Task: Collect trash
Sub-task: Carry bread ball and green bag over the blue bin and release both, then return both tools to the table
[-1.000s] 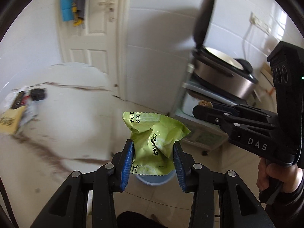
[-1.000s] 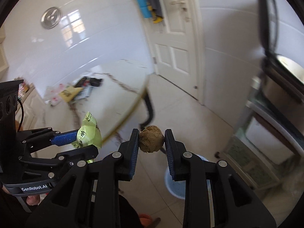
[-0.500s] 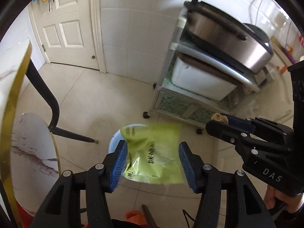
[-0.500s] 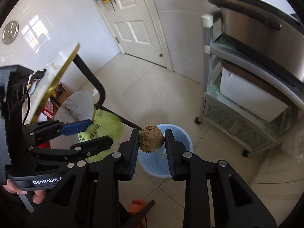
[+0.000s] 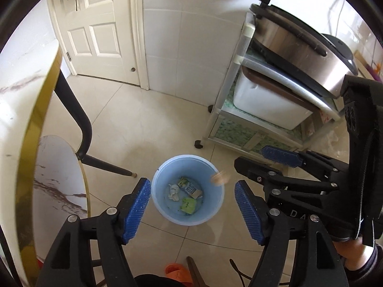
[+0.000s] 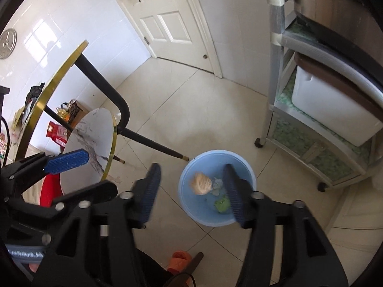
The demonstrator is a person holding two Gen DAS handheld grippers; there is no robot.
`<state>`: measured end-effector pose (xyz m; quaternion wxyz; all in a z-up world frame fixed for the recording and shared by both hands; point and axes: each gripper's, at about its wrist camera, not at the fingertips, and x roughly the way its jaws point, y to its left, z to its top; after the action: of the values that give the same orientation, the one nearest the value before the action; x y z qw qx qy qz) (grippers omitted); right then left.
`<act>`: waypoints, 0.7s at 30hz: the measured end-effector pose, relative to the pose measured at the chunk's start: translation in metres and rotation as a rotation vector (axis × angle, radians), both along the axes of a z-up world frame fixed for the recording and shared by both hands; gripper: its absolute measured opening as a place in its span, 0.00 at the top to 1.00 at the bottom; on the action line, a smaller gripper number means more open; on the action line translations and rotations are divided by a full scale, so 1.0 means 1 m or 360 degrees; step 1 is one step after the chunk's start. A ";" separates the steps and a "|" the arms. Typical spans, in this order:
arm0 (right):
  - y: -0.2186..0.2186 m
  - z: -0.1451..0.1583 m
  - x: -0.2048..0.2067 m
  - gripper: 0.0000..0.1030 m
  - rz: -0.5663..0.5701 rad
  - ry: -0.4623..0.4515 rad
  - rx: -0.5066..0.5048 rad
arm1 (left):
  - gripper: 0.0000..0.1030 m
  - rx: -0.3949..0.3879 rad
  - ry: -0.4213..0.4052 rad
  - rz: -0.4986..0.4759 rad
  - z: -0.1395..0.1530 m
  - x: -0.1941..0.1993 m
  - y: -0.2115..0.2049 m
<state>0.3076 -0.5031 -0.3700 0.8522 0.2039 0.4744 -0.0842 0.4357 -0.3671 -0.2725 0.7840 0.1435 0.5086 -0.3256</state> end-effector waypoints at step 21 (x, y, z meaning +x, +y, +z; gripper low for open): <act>0.091 0.164 -0.069 0.31 0.0119 -0.0424 -0.0360 | 0.12 -0.0289 -0.0520 0.0165 0.158 -0.130 0.158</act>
<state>0.2391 -0.4119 -0.2057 0.9276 0.0982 0.3521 -0.0775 0.3060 -0.2093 -0.1147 0.8816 0.0966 0.3498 -0.3017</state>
